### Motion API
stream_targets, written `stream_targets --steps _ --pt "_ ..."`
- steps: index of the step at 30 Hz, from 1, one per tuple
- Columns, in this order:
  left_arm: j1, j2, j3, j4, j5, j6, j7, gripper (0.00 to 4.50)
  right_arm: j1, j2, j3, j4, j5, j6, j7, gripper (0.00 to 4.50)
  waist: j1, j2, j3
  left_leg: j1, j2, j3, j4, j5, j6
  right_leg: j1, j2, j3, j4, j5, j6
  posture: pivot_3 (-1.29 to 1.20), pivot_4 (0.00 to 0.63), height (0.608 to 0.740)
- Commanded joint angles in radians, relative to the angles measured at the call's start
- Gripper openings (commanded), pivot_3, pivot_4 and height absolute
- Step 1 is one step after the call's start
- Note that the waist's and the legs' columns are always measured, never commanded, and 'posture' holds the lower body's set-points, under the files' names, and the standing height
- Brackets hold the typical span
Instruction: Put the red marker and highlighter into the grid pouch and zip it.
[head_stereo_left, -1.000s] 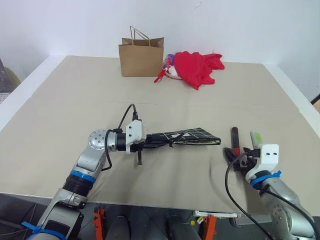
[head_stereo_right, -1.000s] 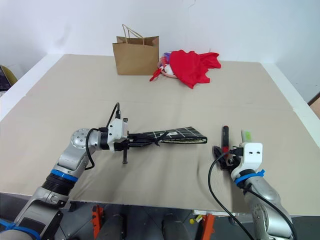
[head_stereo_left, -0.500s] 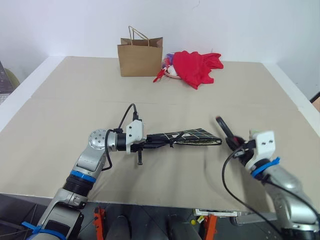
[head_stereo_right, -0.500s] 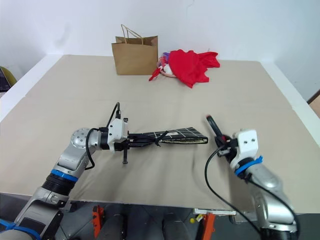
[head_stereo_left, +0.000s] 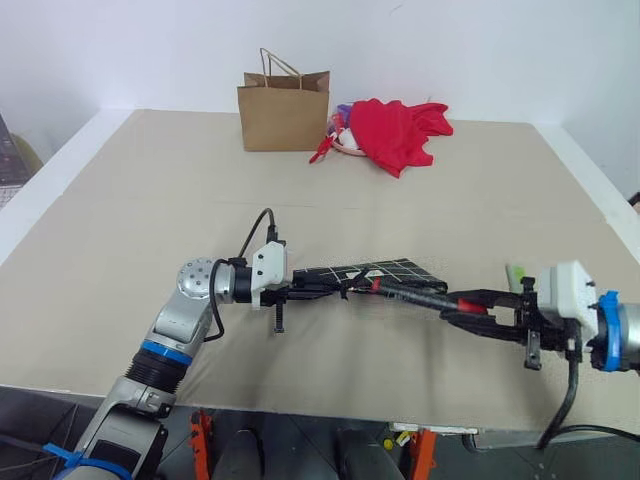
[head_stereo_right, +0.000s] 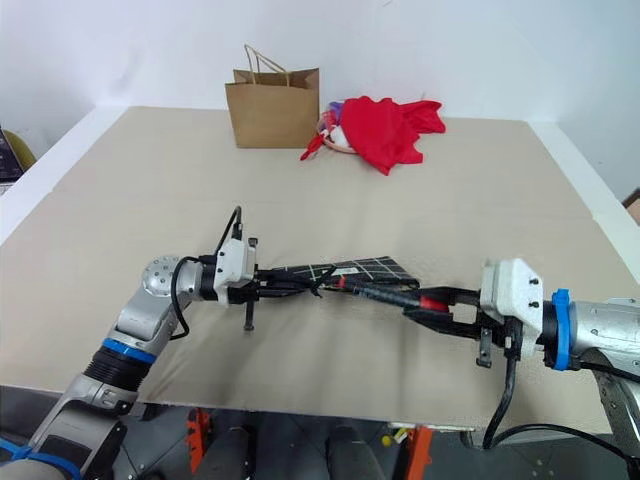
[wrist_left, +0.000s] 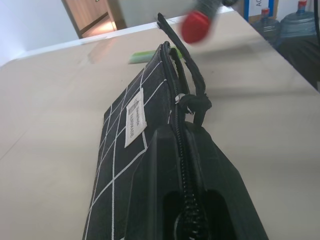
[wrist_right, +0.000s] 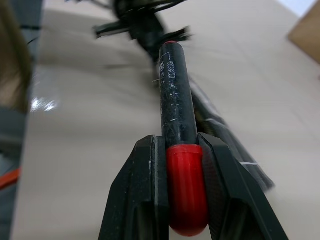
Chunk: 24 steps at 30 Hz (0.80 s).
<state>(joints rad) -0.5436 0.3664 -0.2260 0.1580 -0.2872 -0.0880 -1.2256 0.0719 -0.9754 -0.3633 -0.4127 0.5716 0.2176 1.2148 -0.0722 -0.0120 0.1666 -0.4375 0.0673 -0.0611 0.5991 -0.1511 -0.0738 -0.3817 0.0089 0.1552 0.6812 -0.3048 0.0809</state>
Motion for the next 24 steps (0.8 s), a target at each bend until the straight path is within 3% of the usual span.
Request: stream_targets --steps 1,18,24 --pt "0.005 0.001 0.009 -0.054 -0.015 -0.002 0.006 0.00 0.000 -0.025 -0.005 0.051 -0.058 -0.061 0.035 0.57 0.000 0.000 0.000 0.000 0.000 0.000 0.000 0.000 -0.001 0.000 0.000 0.000 0.000 0.000 0.000 0.00 0.150 0.740" --pt "0.026 -0.001 -0.002 -0.103 -0.014 0.010 0.018 0.00 -0.059 -0.020 0.018 0.143 -0.105 -0.053 0.022 0.57 0.000 0.000 0.000 0.000 0.000 0.000 0.001 0.002 -0.003 0.001 0.000 0.001 0.000 0.002 0.001 0.00 0.150 0.740" --pt "0.027 -0.010 -0.012 -0.112 -0.014 0.015 0.023 0.00 -0.140 -0.011 0.124 0.121 -0.133 -0.025 0.007 0.57 -0.001 0.000 0.000 0.000 0.000 0.000 0.001 0.002 -0.003 0.001 0.000 0.001 0.000 0.002 0.001 0.00 0.150 0.740"
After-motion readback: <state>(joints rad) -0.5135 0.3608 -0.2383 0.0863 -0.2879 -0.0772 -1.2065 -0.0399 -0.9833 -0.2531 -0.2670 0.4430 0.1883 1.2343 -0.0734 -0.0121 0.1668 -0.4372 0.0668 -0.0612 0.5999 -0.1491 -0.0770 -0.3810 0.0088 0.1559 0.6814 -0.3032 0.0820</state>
